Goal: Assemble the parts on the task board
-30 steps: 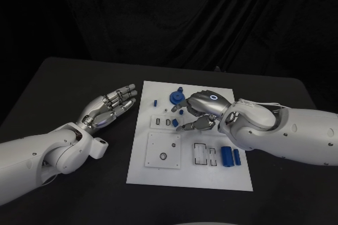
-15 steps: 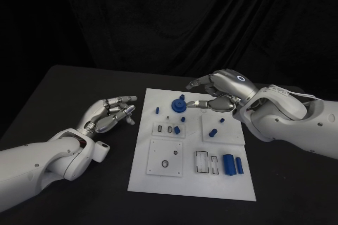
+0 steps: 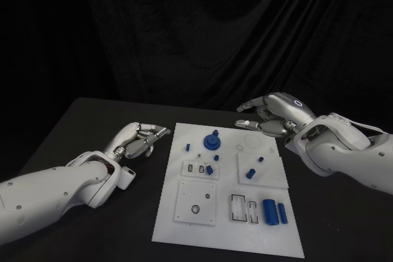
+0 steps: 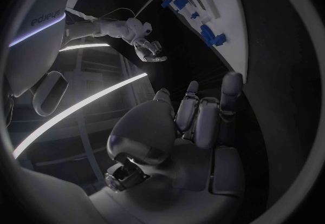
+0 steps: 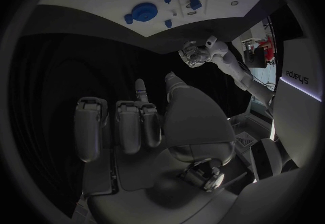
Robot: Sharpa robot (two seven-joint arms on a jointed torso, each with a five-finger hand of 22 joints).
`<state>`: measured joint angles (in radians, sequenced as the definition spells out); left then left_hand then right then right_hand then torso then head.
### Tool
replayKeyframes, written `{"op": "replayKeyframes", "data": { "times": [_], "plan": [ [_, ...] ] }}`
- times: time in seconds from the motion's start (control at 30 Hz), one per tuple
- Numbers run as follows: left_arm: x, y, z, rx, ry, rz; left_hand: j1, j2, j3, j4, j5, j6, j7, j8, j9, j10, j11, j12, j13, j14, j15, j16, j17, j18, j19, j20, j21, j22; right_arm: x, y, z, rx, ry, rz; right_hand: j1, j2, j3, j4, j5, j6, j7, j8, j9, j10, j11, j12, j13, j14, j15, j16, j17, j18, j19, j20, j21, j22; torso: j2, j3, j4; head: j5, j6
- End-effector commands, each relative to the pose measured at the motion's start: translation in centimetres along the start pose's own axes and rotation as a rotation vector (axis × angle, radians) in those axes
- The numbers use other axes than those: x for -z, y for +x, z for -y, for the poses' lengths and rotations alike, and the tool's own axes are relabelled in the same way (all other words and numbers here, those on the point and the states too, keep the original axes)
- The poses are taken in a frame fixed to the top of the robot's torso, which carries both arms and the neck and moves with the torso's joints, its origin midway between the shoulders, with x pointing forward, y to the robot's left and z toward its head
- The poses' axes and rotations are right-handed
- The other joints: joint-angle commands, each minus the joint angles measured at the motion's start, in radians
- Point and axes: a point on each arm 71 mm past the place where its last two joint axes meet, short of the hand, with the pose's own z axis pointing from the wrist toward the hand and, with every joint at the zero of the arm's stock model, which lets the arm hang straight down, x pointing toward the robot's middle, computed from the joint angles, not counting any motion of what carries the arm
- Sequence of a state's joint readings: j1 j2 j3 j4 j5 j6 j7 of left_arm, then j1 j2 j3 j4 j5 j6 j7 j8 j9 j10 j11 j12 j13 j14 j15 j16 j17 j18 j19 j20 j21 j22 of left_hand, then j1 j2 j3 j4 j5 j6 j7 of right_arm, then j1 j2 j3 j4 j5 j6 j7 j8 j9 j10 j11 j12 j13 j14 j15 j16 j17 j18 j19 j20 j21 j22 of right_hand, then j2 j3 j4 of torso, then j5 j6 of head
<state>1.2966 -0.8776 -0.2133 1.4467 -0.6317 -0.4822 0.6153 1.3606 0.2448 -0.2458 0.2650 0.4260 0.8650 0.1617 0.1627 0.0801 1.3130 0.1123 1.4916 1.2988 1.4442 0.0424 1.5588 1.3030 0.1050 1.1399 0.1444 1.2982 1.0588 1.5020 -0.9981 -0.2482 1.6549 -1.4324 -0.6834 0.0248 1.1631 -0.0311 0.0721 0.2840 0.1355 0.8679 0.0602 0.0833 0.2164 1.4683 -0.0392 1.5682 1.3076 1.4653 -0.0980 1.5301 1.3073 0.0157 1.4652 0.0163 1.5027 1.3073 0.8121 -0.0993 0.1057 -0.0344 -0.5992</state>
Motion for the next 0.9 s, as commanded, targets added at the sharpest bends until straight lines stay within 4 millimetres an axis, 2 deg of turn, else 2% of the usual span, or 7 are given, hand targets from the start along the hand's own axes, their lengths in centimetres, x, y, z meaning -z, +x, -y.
{"op": "replayKeyframes", "data": {
  "times": [0.03,0.13,0.4,0.5,0.6,0.77,0.9],
  "plan": [
    [-0.3,0.6,0.0,-0.025,-0.040,-0.039,0.069,-0.025,0.014,0.024,-0.002,0.021,-0.004,0.004,-0.003,0.258,-0.024,0.079,0.272,0.127,-0.004,0.012,0.268,-0.031,0.144,0.002,0.121,0.191,0.0,0.1,0.4,-0.018,0.018,0.017,0.005,0.011,0.006,0.001,0.007,0.011,0.002,0.008,-0.001,0.103,0.008,0.003,0.263,0.093,0.008,0.005,0.199,0.001,0.075,0.005,0.006,0.242,-0.018,0.0075,0.0033,-0.002,0.010],
    [-0.7,1.9,0.4,-0.141,-0.047,-0.120,0.054,-0.038,0.001,0.024,-0.070,0.071,-0.019,0.016,0.004,0.258,-0.038,0.079,0.272,0.127,-0.017,0.012,0.268,-0.067,0.296,-0.006,0.213,0.364,0.0,0.6,0.9,-0.016,0.034,-0.005,0.011,0.012,0.005,0.001,0.013,0.020,0.003,0.011,0.000,0.103,0.009,0.003,0.263,0.093,0.009,0.006,0.200,0.001,0.075,0.006,0.006,0.242,-0.029,0.0146,0.0013,0.001,0.012],
    [-2.3,5.1,1.5,-0.316,-0.139,-0.316,-0.027,-0.031,-0.015,0.027,-0.200,0.153,-0.049,0.053,0.041,0.258,-0.066,0.079,0.272,0.127,-0.044,0.012,0.268,-0.085,0.364,-0.031,0.245,0.438,-0.1,2.0,1.4,-0.017,0.061,-0.051,0.035,0.026,0.006,-0.001,0.056,0.079,0.009,0.032,0.010,0.103,0.014,0.003,0.263,0.093,0.013,0.006,0.199,0.001,0.075,0.010,0.007,0.242,-0.045,0.0203,-0.0008,0.015,0.004],
    [-3.0,6.1,1.8,-0.344,-0.196,-0.376,-0.114,-0.030,-0.045,0.026,-0.234,0.192,-0.069,0.098,0.091,0.258,-0.085,0.079,0.272,0.127,-0.060,0.012,0.268,-0.087,0.372,-0.047,0.248,0.447,0.0,2.5,1.6,-0.018,0.074,-0.071,0.046,0.028,0.008,-0.003,0.076,0.088,0.009,0.034,0.012,0.103,0.015,0.003,0.263,0.093,0.013,0.006,0.198,0.001,0.074,0.011,0.006,0.242,-0.055,0.0213,-0.0033,0.016,-0.017],
    [-3.6,7.1,2.1,-0.366,-0.259,-0.432,-0.131,-0.036,-0.047,0.025,-0.232,0.196,-0.088,0.158,0.172,0.258,-0.102,0.079,0.272,0.127,-0.079,0.012,0.268,-0.088,0.378,-0.066,0.249,0.453,0.3,2.9,1.8,-0.020,0.087,-0.092,0.057,0.029,0.010,-0.006,0.095,0.099,0.009,0.036,0.015,0.103,0.015,0.003,0.263,0.093,0.014,0.006,0.197,0.001,0.074,0.011,0.006,0.242,-0.062,0.0221,-0.0056,0.018,-0.038],
    [-4.3,9.0,2.4,-0.407,-0.383,-0.534,-0.120,-0.067,-0.040,0.024,-0.168,0.109,-0.114,0.370,0.477,0.258,-0.140,0.079,0.272,0.127,-0.112,0.012,0.268,-0.088,0.380,-0.093,0.247,0.453,0.9,3.4,2.2,-0.022,0.104,-0.117,0.069,0.027,0.012,-0.011,0.107,0.102,0.010,0.036,0.016,0.103,0.015,0.003,0.263,0.092,0.014,0.006,0.197,0.001,0.074,0.012,0.005,0.241,-0.089,0.0277,-0.0104,0.021,-0.095],
    [-4.7,10.2,2.8,-0.450,-0.436,-0.584,-0.169,-0.068,-0.054,0.024,-0.210,0.080,-0.130,0.437,0.596,0.258,-0.139,0.079,0.272,0.127,-0.119,0.012,0.268,-0.088,0.380,-0.105,0.245,0.452,1.1,3.5,2.4,-0.024,0.111,-0.122,0.072,0.027,0.012,-0.011,0.108,0.108,0.010,0.038,0.017,0.103,0.016,0.003,0.263,0.092,0.014,0.006,0.197,0.001,0.075,0.012,0.007,0.242,-0.105,0.0327,-0.0159,0.015,-0.134]
  ]
}}
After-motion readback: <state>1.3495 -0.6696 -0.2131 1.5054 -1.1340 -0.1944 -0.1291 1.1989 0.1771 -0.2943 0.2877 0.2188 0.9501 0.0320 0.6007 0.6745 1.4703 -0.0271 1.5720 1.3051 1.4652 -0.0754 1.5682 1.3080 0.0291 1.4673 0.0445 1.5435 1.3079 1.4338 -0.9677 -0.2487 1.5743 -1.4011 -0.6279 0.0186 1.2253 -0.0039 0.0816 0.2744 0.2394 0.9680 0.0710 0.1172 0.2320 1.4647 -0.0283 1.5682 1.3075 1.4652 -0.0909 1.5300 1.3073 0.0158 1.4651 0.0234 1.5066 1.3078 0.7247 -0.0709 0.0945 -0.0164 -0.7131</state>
